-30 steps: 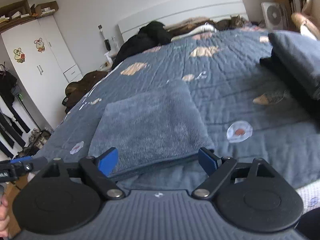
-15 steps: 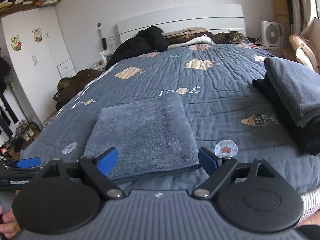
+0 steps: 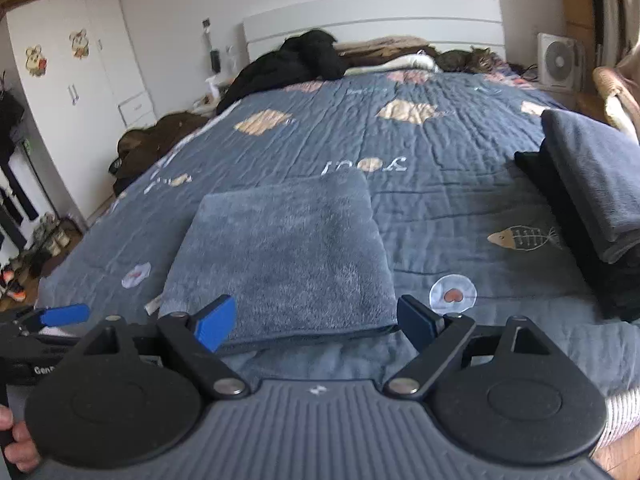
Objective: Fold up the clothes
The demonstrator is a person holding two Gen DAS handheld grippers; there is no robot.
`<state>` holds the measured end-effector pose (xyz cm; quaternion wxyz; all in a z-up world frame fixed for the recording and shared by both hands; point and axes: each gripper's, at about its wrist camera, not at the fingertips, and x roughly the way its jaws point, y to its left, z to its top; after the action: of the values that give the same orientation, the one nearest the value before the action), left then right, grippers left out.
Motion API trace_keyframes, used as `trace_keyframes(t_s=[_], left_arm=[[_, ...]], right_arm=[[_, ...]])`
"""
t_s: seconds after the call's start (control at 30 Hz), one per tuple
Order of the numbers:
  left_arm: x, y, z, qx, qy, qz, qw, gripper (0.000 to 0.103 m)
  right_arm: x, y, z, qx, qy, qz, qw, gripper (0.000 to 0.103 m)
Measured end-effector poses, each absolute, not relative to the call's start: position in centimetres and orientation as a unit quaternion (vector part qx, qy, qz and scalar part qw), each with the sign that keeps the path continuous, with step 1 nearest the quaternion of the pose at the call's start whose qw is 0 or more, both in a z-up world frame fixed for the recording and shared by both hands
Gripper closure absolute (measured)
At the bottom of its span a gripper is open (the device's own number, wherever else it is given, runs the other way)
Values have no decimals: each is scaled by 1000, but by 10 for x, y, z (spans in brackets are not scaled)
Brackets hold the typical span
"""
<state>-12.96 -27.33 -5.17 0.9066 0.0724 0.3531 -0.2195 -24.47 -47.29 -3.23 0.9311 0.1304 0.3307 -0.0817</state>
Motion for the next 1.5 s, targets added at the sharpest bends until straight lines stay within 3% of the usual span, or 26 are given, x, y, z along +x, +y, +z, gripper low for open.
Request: trace_keyframes(t_s=[0.7, 1.17, 1.5], left_arm=[[-126, -283, -64, 119, 344, -195, 911, 7], [-132, -273, -55, 71, 347, -170, 919, 6], [-137, -271, -76, 191, 302, -160, 920, 5]], right_arm=[[-195, -495, -64, 113, 385, -14, 916, 16], [-202, -486, -53, 132, 372, -9, 919, 16], [-205, -510, -65, 150, 381, -2, 912, 16]])
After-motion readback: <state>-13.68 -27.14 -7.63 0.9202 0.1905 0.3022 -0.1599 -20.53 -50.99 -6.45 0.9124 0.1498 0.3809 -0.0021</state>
